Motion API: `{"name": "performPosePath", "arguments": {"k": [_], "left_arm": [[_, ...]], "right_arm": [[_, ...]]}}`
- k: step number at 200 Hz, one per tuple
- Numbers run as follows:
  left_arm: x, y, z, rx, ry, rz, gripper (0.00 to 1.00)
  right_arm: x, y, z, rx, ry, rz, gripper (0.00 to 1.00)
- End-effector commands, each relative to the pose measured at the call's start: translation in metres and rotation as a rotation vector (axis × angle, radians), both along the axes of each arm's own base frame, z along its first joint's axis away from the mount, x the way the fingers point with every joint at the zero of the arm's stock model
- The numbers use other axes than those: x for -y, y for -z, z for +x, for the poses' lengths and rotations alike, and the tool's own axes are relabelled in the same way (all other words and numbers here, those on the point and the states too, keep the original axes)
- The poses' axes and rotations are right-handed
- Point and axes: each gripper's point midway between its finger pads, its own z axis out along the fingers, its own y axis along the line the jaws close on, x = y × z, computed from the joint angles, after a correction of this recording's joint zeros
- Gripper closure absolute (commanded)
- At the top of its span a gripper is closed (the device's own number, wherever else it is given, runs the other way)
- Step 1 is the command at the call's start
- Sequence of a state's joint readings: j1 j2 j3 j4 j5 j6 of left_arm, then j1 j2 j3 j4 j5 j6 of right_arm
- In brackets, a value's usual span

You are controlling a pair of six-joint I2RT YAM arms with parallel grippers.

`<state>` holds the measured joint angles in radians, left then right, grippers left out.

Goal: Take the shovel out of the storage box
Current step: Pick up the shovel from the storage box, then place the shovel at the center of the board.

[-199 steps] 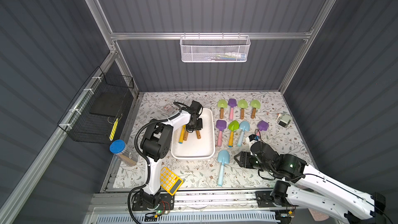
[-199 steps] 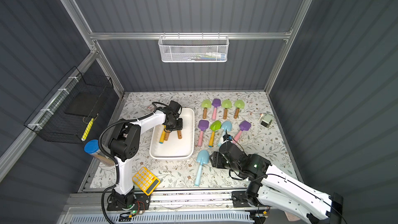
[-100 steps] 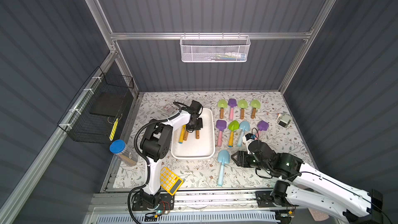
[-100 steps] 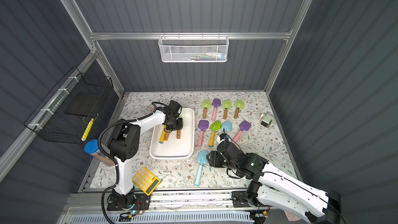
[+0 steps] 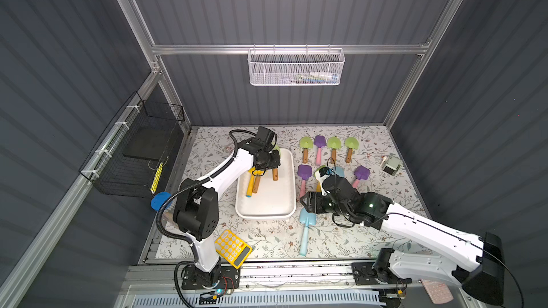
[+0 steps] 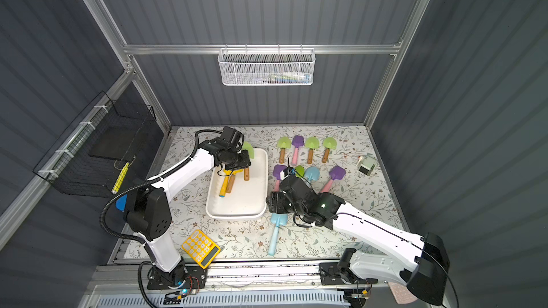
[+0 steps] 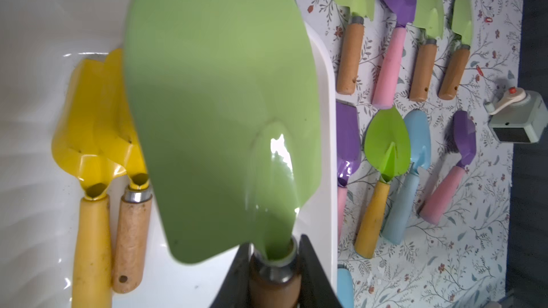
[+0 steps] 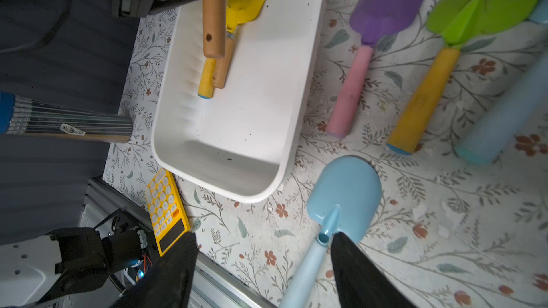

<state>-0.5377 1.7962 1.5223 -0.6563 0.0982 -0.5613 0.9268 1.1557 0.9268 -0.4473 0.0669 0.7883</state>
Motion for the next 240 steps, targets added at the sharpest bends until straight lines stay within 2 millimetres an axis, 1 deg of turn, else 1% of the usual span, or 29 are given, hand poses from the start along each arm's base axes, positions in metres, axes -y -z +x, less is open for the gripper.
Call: {"name": "performPosePath", "arguments": {"k": [1,18,37,52,60,69,85,101,105,126,169,199,240], "left_arm": [[0.011,-0.016,-0.019,-0.016,0.014,-0.046,0.93],[0.018,-0.021,-0.026,-0.016,0.027,-0.072,0.93],[0.023,-0.029,-0.033,-0.008,0.033,-0.092,0.93],[0.025,-0.034,-0.037,-0.002,0.037,-0.104,0.93],[0.027,-0.036,-0.039,0.0,0.041,-0.11,0.93],[0.027,-0.038,-0.041,0.001,0.045,-0.113,0.93],[0.026,-0.039,-0.043,0.002,0.046,-0.114,0.93],[0.027,-0.04,-0.046,-0.002,0.049,-0.122,0.93],[0.027,-0.04,-0.047,-0.004,0.048,-0.127,0.93],[0.029,-0.043,-0.05,-0.004,0.052,-0.14,0.92],[0.029,-0.048,-0.053,0.0,0.056,-0.147,0.92],[0.027,-0.049,-0.057,-0.004,0.054,-0.148,0.92],[0.026,-0.054,-0.062,-0.003,0.055,-0.164,0.92]], "right_arm": [[-0.02,-0.01,0.023,0.064,-0.012,0.01,0.26],[-0.033,-0.009,0.035,0.068,-0.018,0.029,0.26],[-0.041,-0.005,0.047,0.059,-0.023,0.081,0.27],[-0.047,-0.005,0.054,0.049,-0.043,0.169,0.29],[-0.053,-0.008,0.055,0.044,-0.084,0.249,0.29],[-0.055,-0.01,0.057,0.044,-0.099,0.317,0.31],[-0.06,-0.015,0.06,0.045,-0.131,0.392,0.32],[-0.064,-0.013,0.062,0.033,-0.143,0.376,0.34],[-0.069,-0.014,0.057,0.016,-0.177,0.391,0.34],[-0.076,-0.015,0.057,0.017,-0.203,0.432,0.36],[-0.087,-0.011,0.064,0.008,-0.214,0.452,0.39],[-0.089,-0.002,0.071,-0.011,-0.208,0.448,0.46],[-0.089,0.0,0.077,-0.01,-0.199,0.449,0.58]]}}
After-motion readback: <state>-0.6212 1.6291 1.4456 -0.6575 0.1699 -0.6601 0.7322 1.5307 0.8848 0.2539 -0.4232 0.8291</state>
